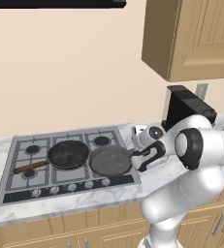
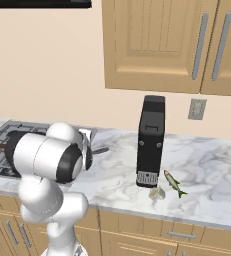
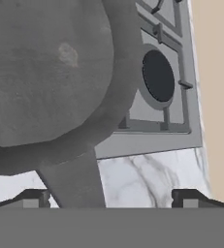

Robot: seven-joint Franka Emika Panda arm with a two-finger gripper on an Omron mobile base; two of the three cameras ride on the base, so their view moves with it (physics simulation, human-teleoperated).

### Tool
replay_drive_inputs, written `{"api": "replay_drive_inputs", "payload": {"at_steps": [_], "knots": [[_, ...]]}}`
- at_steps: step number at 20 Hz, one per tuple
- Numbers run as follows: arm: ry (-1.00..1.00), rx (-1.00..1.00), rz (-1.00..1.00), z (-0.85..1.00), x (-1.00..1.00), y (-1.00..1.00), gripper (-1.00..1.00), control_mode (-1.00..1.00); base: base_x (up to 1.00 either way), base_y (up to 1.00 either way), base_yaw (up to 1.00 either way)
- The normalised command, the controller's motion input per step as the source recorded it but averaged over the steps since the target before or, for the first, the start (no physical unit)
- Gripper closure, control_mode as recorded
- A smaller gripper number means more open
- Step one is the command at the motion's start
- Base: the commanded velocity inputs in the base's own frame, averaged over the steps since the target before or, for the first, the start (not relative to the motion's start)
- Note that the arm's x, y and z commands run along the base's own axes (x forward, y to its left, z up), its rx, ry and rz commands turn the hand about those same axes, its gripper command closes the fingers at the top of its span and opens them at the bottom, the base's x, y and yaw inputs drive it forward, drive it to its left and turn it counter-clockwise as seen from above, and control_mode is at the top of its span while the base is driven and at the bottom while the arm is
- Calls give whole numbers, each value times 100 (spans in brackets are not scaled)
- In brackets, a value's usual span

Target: Place both pans onto different burners. Then place the garlic and the fish on different pans.

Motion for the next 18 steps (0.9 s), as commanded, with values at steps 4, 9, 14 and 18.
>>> {"api": "replay_drive_inputs", "payload": {"at_steps": [4,9,14,18], "knots": [[0,0,5,24,0,0,-100,-100,0,0,0],[0,0,4,36,0,0,-100,-100,0,0,0],[2,0,3,35,-6,1,-100,-100,0,0,0],[15,0,0,59,-37,0,-100,-100,0,0,0]]}}
